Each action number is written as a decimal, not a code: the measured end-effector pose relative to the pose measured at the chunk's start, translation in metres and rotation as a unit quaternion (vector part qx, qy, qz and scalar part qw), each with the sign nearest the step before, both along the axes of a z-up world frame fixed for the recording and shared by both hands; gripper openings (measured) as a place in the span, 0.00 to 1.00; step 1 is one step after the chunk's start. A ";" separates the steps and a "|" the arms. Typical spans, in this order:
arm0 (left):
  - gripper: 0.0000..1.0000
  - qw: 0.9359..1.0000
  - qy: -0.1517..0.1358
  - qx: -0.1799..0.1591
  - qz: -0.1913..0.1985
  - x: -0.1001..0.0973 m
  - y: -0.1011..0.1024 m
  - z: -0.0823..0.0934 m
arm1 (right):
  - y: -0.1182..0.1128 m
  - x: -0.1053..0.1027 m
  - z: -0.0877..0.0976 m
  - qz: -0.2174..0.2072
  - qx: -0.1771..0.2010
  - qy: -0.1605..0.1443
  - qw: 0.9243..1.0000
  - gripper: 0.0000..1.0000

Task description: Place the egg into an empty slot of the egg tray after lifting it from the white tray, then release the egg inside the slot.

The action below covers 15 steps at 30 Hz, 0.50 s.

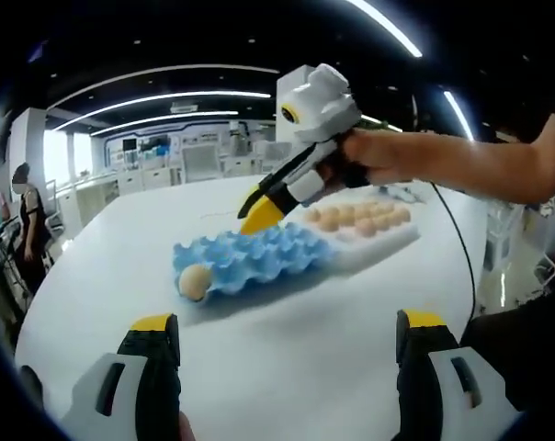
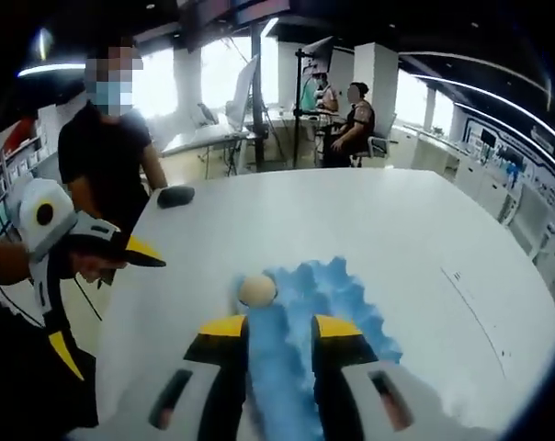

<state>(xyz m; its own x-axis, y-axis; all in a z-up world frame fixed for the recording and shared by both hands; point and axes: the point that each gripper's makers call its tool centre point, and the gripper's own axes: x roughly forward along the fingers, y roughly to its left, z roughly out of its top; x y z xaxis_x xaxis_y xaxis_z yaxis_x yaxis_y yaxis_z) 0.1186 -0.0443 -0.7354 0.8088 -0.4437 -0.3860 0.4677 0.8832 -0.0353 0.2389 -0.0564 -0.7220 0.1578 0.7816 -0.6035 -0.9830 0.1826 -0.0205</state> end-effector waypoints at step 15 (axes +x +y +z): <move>1.00 1.000 0.000 -0.002 -0.030 0.004 -0.034 0.000 | -0.087 0.006 0.013 -0.042 0.002 -0.005 0.999 0.27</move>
